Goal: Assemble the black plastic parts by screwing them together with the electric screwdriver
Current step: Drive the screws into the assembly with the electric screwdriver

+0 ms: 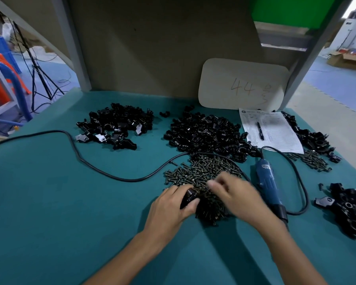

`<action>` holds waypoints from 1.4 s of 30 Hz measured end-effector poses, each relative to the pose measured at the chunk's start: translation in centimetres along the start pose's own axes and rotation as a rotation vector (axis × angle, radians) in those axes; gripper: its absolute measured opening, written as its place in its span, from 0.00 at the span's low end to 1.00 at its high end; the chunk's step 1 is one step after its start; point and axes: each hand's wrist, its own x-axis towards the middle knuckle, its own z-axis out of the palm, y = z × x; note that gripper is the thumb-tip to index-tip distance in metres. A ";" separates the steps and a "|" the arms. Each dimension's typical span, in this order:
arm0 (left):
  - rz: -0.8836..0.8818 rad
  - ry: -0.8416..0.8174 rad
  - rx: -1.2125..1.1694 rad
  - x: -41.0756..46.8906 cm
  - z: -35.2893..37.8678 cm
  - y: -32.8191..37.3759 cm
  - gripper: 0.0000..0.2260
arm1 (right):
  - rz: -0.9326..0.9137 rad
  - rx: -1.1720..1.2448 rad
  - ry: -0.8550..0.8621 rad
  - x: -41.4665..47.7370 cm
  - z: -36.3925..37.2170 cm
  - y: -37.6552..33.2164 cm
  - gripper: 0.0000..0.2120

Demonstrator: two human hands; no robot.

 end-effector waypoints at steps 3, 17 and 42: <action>-0.023 0.017 -0.029 0.0 0.1 0.1 0.25 | 0.279 -0.189 0.227 0.4 -2.2 4.3 0.26; 0.025 -0.011 0.034 -0.1 0.0 0.2 0.26 | 0.552 0.465 0.055 -0.1 -5.6 11.0 0.25; 0.241 -0.029 0.209 -0.6 0.0 1.2 0.18 | 0.667 1.926 0.808 1.0 0.9 2.1 0.24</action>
